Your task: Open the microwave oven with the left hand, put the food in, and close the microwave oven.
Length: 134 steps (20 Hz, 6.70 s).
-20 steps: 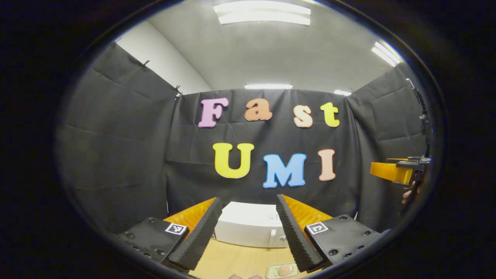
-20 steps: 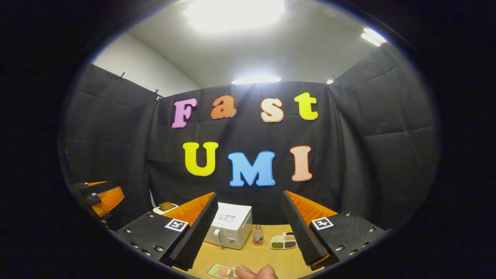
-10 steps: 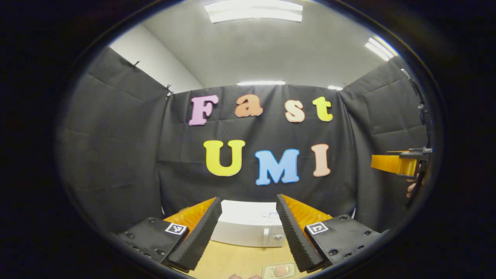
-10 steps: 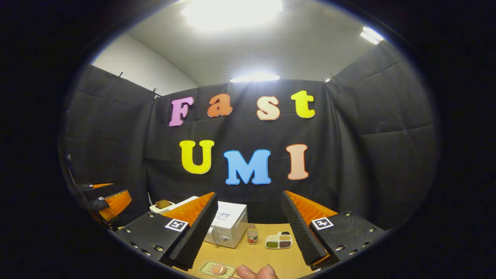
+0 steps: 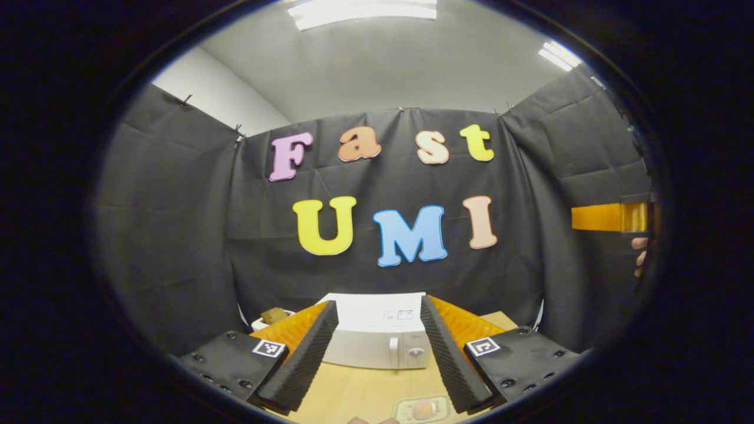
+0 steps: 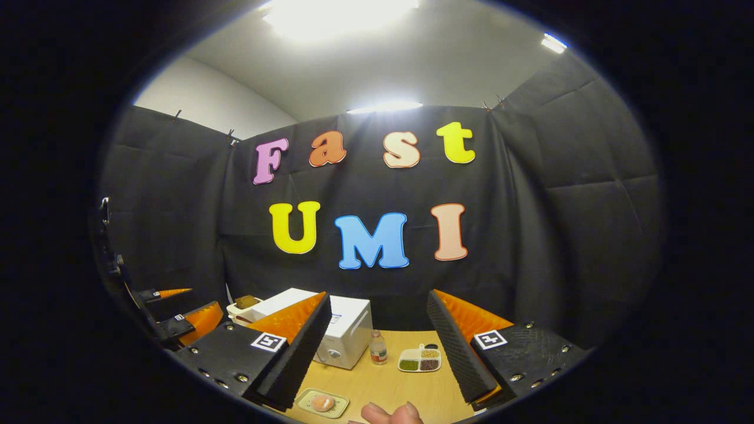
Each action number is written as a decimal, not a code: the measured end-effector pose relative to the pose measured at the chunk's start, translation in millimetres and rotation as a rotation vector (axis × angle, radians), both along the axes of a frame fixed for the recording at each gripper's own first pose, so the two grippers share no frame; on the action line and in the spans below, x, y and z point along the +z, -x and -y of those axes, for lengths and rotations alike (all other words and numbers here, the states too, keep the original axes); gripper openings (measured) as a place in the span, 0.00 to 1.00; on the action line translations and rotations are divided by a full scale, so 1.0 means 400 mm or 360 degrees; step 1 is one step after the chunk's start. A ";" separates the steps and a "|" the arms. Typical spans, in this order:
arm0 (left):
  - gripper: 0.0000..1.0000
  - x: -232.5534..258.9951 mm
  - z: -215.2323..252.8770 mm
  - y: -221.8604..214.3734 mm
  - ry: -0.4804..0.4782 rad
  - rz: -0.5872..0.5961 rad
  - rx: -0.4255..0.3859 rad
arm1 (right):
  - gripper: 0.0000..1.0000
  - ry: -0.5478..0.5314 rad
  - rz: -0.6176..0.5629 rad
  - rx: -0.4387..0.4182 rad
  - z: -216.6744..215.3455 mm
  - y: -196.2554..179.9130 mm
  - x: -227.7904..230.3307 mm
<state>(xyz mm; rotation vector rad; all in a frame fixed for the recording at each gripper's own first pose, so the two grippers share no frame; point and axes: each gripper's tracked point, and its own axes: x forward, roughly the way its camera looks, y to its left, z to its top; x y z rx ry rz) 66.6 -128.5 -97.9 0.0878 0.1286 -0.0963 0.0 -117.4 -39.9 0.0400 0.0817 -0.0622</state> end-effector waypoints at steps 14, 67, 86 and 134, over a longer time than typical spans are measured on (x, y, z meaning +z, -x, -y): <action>0.94 -0.288 -0.022 -0.272 0.0135 -0.0150 -0.0289 | 1.00 0.0197 -0.0191 -0.0396 -0.027 -0.066 -0.054; 0.15 -1.067 0.091 -0.565 0.0108 -0.0643 -0.0444 | 1.00 0.0214 -0.0395 -0.0549 -0.091 0.051 -0.155; 0.16 -1.030 -0.128 -0.268 -0.0005 -0.0690 -0.0515 | 1.00 0.0059 -0.0557 -0.0232 -0.188 -0.043 -0.372; 0.83 -0.571 -0.968 0.350 0.0438 -0.0538 0.0532 | 0.90 0.0072 -0.1755 0.0043 -0.472 -0.047 -1.350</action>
